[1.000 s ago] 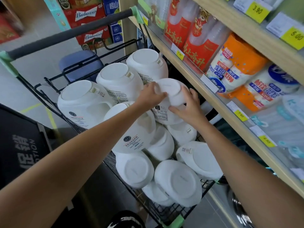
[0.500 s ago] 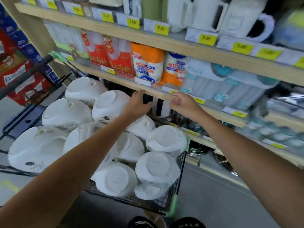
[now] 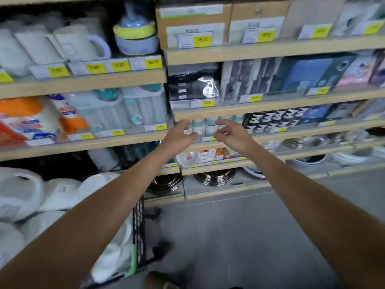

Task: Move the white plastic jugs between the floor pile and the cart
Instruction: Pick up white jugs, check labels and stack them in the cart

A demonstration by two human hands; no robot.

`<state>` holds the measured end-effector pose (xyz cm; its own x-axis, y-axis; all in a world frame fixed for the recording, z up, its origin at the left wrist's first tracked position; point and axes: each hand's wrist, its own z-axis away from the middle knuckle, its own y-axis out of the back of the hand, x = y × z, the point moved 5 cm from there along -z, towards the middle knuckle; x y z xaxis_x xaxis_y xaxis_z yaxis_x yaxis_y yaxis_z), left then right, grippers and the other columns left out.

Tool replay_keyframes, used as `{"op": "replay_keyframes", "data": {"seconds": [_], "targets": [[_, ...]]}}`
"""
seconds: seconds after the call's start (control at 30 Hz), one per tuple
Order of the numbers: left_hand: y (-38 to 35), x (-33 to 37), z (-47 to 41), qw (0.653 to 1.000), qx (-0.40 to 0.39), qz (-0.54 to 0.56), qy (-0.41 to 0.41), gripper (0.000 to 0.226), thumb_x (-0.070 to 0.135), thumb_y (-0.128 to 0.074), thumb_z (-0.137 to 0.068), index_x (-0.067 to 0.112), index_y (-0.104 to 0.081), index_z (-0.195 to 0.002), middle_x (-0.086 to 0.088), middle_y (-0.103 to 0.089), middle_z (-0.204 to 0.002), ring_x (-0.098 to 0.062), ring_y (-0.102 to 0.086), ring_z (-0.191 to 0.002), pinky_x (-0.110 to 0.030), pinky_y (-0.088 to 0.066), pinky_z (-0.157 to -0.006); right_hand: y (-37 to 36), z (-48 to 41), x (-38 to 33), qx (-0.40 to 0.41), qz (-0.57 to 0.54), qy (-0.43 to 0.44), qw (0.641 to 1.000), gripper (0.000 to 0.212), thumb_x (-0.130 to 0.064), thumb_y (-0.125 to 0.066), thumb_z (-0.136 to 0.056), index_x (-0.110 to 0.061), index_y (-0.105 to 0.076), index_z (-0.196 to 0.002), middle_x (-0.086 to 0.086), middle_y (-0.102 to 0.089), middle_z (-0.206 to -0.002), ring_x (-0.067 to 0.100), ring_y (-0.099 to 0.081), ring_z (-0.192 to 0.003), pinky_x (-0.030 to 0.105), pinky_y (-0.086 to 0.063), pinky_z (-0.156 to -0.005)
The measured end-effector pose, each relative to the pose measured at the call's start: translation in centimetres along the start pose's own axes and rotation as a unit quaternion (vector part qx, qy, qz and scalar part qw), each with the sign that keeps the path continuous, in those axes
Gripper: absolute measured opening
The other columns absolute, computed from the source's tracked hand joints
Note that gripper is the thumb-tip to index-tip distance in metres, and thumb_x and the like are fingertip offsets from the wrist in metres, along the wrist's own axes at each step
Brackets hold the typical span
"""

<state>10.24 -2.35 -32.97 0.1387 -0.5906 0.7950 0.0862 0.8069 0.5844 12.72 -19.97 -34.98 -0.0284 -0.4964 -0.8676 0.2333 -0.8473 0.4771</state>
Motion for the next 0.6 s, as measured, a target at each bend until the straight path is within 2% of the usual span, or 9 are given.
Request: {"op": "replay_keyframes", "data": {"seconds": [0.07, 0.2, 0.27, 0.33, 0.4, 0.5, 0.57, 0.6], "targets": [[-5.3, 4.0, 0.1, 0.999, -0.028, 0.016, -0.014, 0.054, 0.025, -0.06, -0.093, 0.017, -0.039, -0.142, -0.002, -0.046, -0.143, -0.018, -0.048, -0.125, -0.021, -0.038, -0.091, 5.1, 2.3, 3.0, 0.028, -0.005, -0.021, 0.999, 0.041, -0.02, -0.065, -0.091, -0.016, -0.053, -0.131, 0.007, -0.064, -0.104, 0.022, -0.062, -0.091, 0.029, -0.049, -0.07], [-15.4, 11.3, 0.7, 0.995, -0.08, 0.031, -0.048, 0.053, 0.021, -0.059, -0.093, 0.014, -0.039, -0.142, -0.005, -0.045, -0.143, -0.018, -0.046, -0.128, -0.019, -0.035, -0.09, 14.9, 7.5, 9.1, 0.1, -0.022, -0.051, 0.993, 0.043, -0.02, -0.066, -0.09, -0.015, -0.054, -0.131, 0.009, -0.066, -0.101, 0.026, -0.065, -0.096, 0.04, -0.05, -0.089], [-19.9, 14.3, 1.2, 0.992, -0.11, 0.032, -0.062, 0.054, 0.019, -0.059, -0.093, 0.013, -0.038, -0.143, -0.006, -0.045, -0.144, -0.018, -0.047, -0.125, -0.014, -0.038, -0.082, 19.2, 10.0, 11.9, 0.136, -0.025, -0.068, 0.988, 0.044, -0.019, -0.065, -0.09, -0.013, -0.053, -0.132, 0.011, -0.067, -0.1, 0.027, -0.065, -0.095, 0.044, -0.049, -0.092], [-24.1, 16.9, 1.6, 0.986, -0.145, 0.034, -0.075, 0.055, 0.019, -0.058, -0.093, 0.014, -0.036, -0.144, -0.005, -0.042, -0.146, -0.014, -0.05, -0.116, -0.015, -0.039, -0.075, 23.1, 12.3, 14.3, 0.173, -0.051, -0.082, 0.98, 0.043, -0.018, -0.066, -0.09, -0.011, -0.053, -0.131, 0.013, -0.066, -0.1, 0.019, -0.065, -0.082, 0.039, -0.052, -0.083], [-27.9, 19.5, 1.6, 0.979, -0.177, 0.033, -0.092, 0.056, 0.019, -0.059, -0.093, 0.015, -0.037, -0.144, -0.005, -0.041, -0.147, -0.012, -0.05, -0.113, -0.02, -0.039, -0.08, 26.6, 14.2, 16.2, 0.204, -0.073, -0.097, 0.971, 0.041, -0.016, -0.065, -0.091, -0.007, -0.053, -0.129, 0.008, -0.064, -0.095, 0.009, -0.061, -0.069, 0.027, -0.048, -0.071], [-33.3, 23.6, 0.8, 0.971, -0.209, 0.029, -0.114, 0.055, 0.018, -0.059, -0.092, 0.013, -0.039, -0.143, -0.006, -0.044, -0.145, -0.019, -0.048, -0.126, -0.023, -0.038, -0.091, 31.6, 16.4, 19.1, 0.255, -0.091, -0.11, 0.956, 0.04, -0.015, -0.066, -0.09, -0.006, -0.054, -0.127, 0.01, -0.062, -0.091, 0.013, -0.058, -0.07, 0.019, -0.045, -0.065], [-37.3, 26.5, -0.1, 0.966, -0.222, 0.026, -0.132, 0.051, 0.017, -0.06, -0.092, 0.011, -0.042, -0.14, -0.007, -0.047, -0.143, -0.019, -0.046, -0.129, -0.023, -0.036, -0.095, 34.8, 17.7, 20.9, 0.281, -0.095, -0.125, 0.947, 0.037, -0.01, -0.062, -0.092, -0.004, -0.055, -0.128, 0.01, -0.062, -0.087, 0.015, -0.057, -0.069, 0.012, -0.042, -0.055], [-39.4, 27.8, -0.6, 0.964, -0.226, 0.028, -0.136, 0.05, 0.015, -0.06, -0.092, 0.011, -0.044, -0.139, -0.007, -0.048, -0.142, -0.018, -0.046, -0.129, -0.023, -0.037, -0.094, 36.4, 18.2, 22.0, 0.296, -0.094, -0.13, 0.942, 0.036, -0.01, -0.061, -0.092, -0.003, -0.055, -0.127, 0.009, -0.062, -0.084, 0.016, -0.058, -0.068, 0.013, -0.041, -0.055]]}}
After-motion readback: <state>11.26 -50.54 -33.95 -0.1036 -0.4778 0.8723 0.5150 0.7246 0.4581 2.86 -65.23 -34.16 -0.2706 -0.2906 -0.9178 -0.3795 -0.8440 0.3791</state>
